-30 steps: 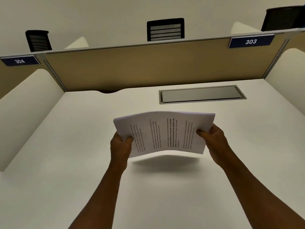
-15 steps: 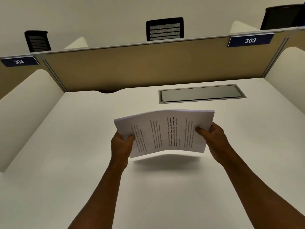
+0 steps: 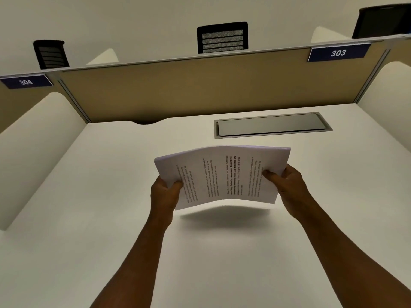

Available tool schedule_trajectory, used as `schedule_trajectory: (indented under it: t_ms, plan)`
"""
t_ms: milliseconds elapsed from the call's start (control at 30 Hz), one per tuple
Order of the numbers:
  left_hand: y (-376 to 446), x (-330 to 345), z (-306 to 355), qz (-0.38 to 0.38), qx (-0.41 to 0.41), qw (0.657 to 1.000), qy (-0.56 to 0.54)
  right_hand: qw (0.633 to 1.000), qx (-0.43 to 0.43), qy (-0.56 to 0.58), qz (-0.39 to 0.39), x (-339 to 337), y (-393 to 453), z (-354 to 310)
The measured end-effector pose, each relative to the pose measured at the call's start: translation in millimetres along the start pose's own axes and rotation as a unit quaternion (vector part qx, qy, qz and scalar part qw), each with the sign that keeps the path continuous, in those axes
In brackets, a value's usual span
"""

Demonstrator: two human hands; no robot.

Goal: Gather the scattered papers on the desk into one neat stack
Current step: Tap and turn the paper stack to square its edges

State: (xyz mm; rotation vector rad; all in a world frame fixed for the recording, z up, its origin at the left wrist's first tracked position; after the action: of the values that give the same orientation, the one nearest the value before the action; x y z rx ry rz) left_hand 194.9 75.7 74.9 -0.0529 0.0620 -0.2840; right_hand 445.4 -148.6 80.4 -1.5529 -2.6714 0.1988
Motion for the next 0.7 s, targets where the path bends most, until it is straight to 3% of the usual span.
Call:
schedule_trajectory:
  t_ms: [200,400,500,567,633,700]
  plan:
    - [-3.6,-0.2,-40.7,-0.002,-0.062,0.997,0.044,0.999,0.047,-0.001,-0.001,2.6,-2.0,30.3]
    - [-11.4,0.9,-24.1,-0.016,-0.051,0.997,0.047,0.999,0.033,0.019,0.026,-6.4,0.8,19.8]
    - [-15.8,7.1,6.6,-0.034,-0.012,0.997,0.075,0.985,-0.062,-0.067,0.145,-27.0,-4.6,-16.2]
    - [-17.7,13.3,30.7,-0.047,0.024,0.993,0.102,0.944,-0.190,-0.188,0.191,-25.9,-20.5,-61.8]
    - [-18.5,21.8,52.2,-0.065,0.057,0.987,0.136,0.894,-0.324,-0.279,0.130,4.3,-40.1,-102.7]
    - [-20.9,31.0,72.8,-0.084,0.092,0.979,0.164,0.868,-0.346,-0.356,0.023,40.4,-49.7,-115.2]
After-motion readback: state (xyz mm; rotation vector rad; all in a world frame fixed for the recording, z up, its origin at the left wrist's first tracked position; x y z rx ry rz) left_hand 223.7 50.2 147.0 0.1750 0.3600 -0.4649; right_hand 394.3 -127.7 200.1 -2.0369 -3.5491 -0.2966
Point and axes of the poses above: each hand's wrist, its own y-axis towards the middle knuckle, its own x-axis out of the palm, z = x × y, the point moved 10 cm from there along y, towards the middle knuckle, and after that the axes turned 8 degrees about z, right-handed, at the moved point
